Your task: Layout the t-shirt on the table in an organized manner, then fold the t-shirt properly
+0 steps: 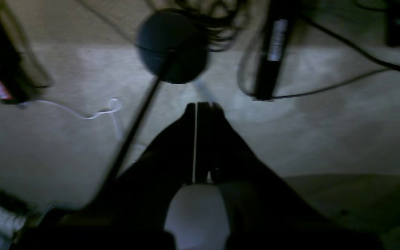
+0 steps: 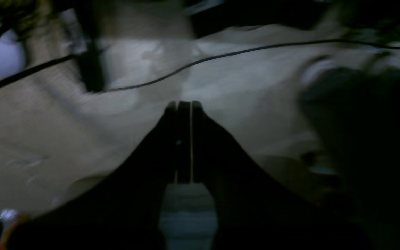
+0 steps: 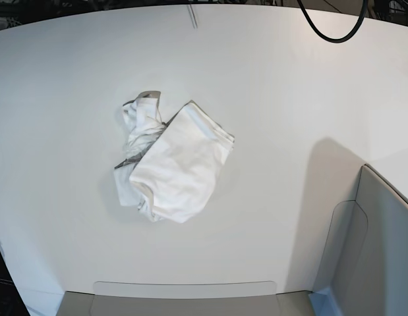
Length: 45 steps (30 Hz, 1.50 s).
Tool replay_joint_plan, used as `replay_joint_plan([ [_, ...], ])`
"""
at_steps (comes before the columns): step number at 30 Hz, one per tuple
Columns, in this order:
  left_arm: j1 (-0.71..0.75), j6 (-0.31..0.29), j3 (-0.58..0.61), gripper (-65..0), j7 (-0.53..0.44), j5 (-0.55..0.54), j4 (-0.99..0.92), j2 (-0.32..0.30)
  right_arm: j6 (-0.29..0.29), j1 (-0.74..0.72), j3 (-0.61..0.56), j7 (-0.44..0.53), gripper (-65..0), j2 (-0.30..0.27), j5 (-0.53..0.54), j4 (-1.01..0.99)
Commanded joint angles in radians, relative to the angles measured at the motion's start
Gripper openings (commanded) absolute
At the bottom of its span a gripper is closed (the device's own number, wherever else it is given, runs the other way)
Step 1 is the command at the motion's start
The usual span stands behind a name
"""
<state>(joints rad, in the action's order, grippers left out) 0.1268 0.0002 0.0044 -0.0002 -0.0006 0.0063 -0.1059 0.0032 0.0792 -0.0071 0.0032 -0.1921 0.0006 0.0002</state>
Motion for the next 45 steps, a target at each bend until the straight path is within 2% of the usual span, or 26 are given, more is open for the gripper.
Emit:
replay_joint_plan([
  [1, -0.008, 0.008, -0.002, -65.0, -0.007, -0.003, -0.001, -0.027, 0.004, -0.003, -0.001, 0.002, -65.0, -0.017, -0.001, 0.000],
  [8, -0.009, 0.008, -0.002, -65.0, -0.007, -0.003, -0.002, -0.128, 0.004, -0.025, -0.001, 0.005, -65.0, -0.102, -0.001, 0.000],
  [13, -0.009, 0.008, -0.002, -65.0, -0.007, -0.003, -0.002, -0.136, 0.004, -0.025, -0.001, 0.007, -65.0, -0.112, -0.001, 0.000],
  [16, -0.009, 0.008, -0.004, -65.0, -0.007, -0.005, -0.001, -0.127, 0.004, -0.022, -0.001, 0.007, -65.0, -0.091, -0.001, 0.000],
  [22, -0.011, 0.008, -0.004, -65.0, -0.007, -0.005, 0.001, -0.030, 0.004, -0.012, -0.001, 0.002, -65.0, 0.018, -0.001, 0.000],
  [25, -0.011, 0.008, -0.004, -65.0, -0.007, -0.005, 0.001, 0.004, 0.004, 0.000, -0.001, 0.002, -65.0, 0.053, -0.001, 0.000],
  [28, -0.011, 0.008, -0.004, -65.0, -0.007, -0.005, 0.001, 0.008, 0.004, 0.001, -0.001, 0.002, -65.0, 0.070, -0.001, 0.000],
  [36, -0.006, 0.007, -0.004, -65.0, -0.013, -0.005, 0.001, 0.002, 0.004, 0.015, -0.001, 0.002, -65.0, 0.064, -0.001, 0.000],
  [41, 0.066, 0.005, -0.004, -65.0, -0.186, -0.005, -0.006, 0.002, 0.005, 0.067, -0.001, 0.027, -65.0, 0.065, -0.001, 0.000],
  [45, 0.127, 0.005, -0.004, -65.0, -0.306, -0.005, -0.006, 0.002, 0.005, 0.124, -0.001, 0.140, -65.0, 0.065, -0.001, 0.000],
])
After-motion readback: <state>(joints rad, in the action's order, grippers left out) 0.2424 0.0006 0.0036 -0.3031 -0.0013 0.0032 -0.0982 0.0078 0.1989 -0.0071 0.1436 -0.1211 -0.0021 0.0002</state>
